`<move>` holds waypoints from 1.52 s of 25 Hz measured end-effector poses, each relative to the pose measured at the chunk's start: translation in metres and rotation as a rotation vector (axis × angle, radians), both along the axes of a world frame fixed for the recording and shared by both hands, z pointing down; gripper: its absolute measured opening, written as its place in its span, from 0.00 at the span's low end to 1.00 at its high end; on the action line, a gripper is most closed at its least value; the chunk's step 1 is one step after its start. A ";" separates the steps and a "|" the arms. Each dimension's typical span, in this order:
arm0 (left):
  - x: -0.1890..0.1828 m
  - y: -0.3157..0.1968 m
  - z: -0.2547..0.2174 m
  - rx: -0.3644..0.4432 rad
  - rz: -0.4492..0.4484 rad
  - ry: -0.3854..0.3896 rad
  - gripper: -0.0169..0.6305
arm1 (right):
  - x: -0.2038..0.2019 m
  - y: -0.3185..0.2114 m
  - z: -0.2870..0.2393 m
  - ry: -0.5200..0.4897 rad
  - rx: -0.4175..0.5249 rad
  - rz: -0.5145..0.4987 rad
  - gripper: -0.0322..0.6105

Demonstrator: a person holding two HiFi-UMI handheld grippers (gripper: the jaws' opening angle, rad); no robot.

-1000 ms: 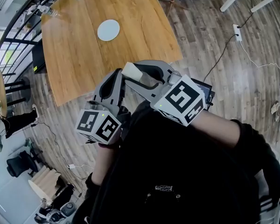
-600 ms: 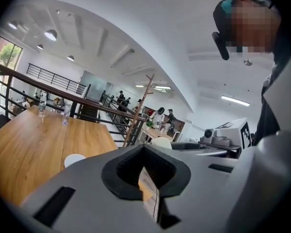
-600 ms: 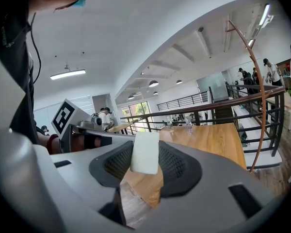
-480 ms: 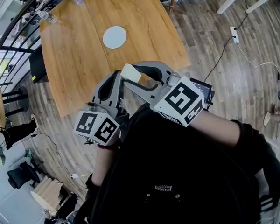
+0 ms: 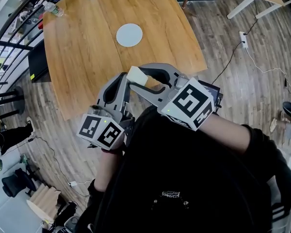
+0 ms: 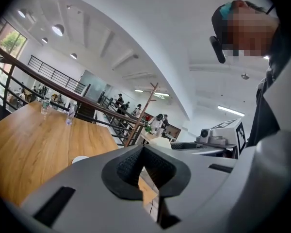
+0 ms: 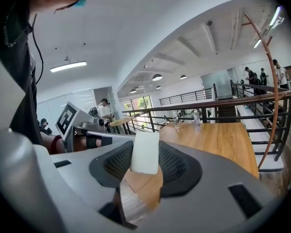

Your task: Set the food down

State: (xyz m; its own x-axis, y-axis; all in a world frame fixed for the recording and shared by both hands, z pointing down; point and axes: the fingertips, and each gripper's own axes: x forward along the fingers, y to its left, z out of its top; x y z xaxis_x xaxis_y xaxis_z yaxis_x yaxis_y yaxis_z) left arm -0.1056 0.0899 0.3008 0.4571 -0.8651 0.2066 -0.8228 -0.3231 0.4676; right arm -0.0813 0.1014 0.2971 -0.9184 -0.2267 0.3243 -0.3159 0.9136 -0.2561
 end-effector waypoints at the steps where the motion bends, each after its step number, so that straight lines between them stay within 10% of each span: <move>1: -0.003 0.003 0.002 0.000 0.004 0.002 0.02 | -0.003 0.003 0.002 0.010 -0.001 -0.005 0.33; 38: -0.045 -0.096 0.008 -0.045 -0.130 0.005 0.02 | -0.047 -0.097 0.003 0.012 -0.033 -0.153 0.33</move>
State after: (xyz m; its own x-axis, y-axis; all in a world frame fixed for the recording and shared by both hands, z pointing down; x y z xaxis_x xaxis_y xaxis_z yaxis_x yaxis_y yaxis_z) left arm -0.1505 -0.0063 0.3093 0.3429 -0.9070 0.2443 -0.8540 -0.1927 0.4833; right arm -0.1282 0.0044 0.3001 -0.9375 -0.0733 0.3402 -0.1768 0.9424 -0.2841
